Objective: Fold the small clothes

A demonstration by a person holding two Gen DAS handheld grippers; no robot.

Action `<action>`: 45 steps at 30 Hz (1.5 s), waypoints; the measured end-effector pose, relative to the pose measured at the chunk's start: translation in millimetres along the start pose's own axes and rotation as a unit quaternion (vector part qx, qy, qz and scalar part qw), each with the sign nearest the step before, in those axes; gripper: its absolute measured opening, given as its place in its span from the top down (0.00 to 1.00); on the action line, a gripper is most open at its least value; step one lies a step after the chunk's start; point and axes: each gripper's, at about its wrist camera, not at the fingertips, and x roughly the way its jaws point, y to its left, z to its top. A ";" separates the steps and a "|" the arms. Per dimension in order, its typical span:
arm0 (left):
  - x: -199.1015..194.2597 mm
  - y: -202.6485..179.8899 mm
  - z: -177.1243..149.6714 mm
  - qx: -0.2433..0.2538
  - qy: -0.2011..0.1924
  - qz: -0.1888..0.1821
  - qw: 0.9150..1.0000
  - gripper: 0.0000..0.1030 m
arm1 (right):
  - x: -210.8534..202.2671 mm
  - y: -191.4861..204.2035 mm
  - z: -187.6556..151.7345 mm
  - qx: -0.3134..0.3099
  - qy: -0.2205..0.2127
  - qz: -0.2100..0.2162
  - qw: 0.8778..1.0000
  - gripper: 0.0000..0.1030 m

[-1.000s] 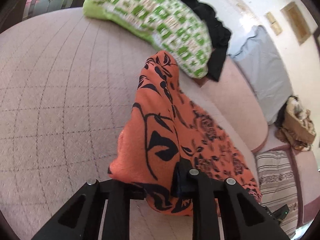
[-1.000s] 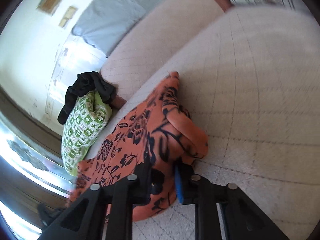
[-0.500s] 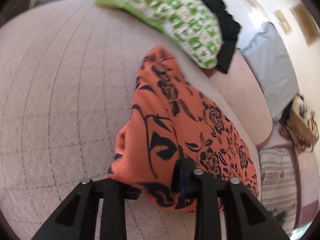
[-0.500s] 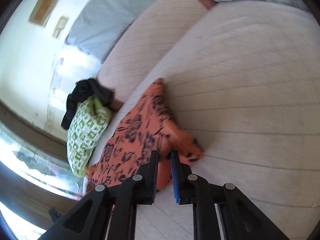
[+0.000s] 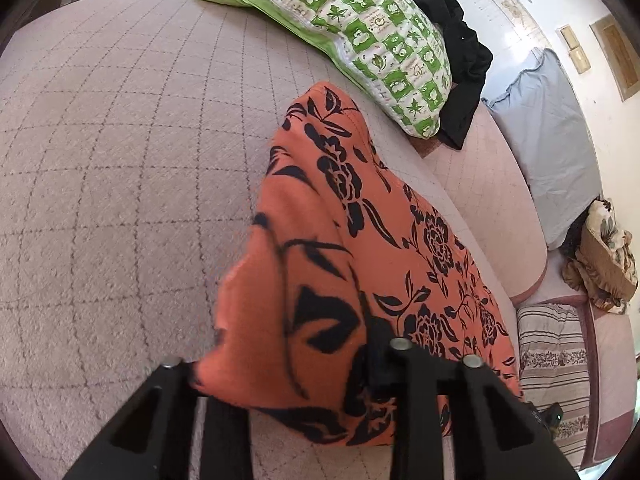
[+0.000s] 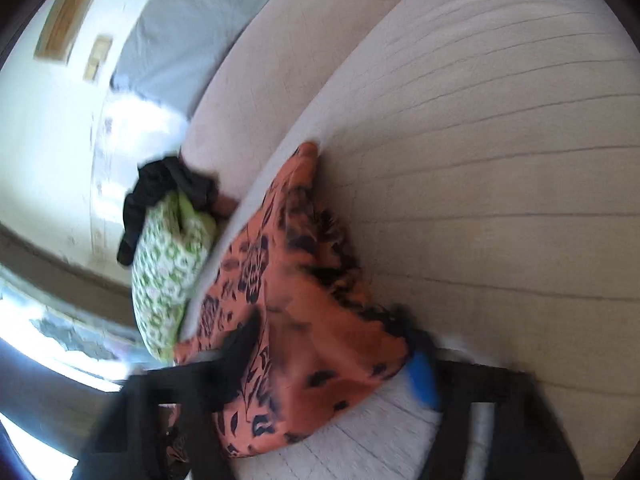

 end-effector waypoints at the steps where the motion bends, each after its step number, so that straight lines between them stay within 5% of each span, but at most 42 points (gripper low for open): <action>1: -1.9 -0.9 0.4 0.002 -0.005 -0.004 1.000 0.77 | 7.6 3.7 -1.7 0.000 0.005 -0.018 1.000 0.69; 9: -41.7 -16.7 -7.3 0.046 -0.051 -0.025 0.997 0.80 | -36.5 54.6 -24.1 -0.120 -0.054 -0.062 0.989 0.76; 14: -71.3 -5.1 -25.1 0.049 -0.041 -0.014 0.998 0.80 | -80.0 75.7 -49.4 -0.156 -0.069 -0.059 0.984 0.76; 18: -57.0 18.9 -37.4 0.041 0.029 0.089 0.995 0.69 | -85.2 59.0 -69.2 -0.173 -0.020 -0.093 0.980 0.70; 21: -73.3 17.9 -36.4 0.042 0.005 0.098 0.994 0.61 | -62.8 28.2 -71.3 -0.148 0.056 -0.143 0.977 0.59; 23: -97.1 2.1 -42.1 0.097 -0.067 0.169 0.979 0.43 | -77.5 17.2 -67.6 -0.110 0.030 -0.132 0.985 0.40; 25: -117.8 -15.1 -48.3 0.143 -0.148 0.233 0.951 0.31 | -101.5 20.8 -63.2 -0.115 -0.029 -0.153 0.981 0.39; 28: -131.0 -38.6 -59.4 0.195 -0.204 0.242 0.928 0.23 | -131.7 40.4 -58.6 -0.165 -0.099 -0.161 0.968 0.39; 34: -101.1 -55.1 -71.5 0.257 -0.154 0.250 0.921 0.22 | -116.2 92.0 -78.8 -0.257 -0.086 -0.109 0.956 0.55; 38: -93.0 -56.3 -78.0 0.281 -0.136 0.262 0.913 0.22 | -91.5 97.3 -101.7 -0.272 -0.055 -0.099 0.956 0.55; 45: -70.9 -55.3 -77.9 0.286 -0.099 0.269 0.914 0.22 | -41.8 65.1 -110.1 -0.245 0.013 -0.163 0.956 0.59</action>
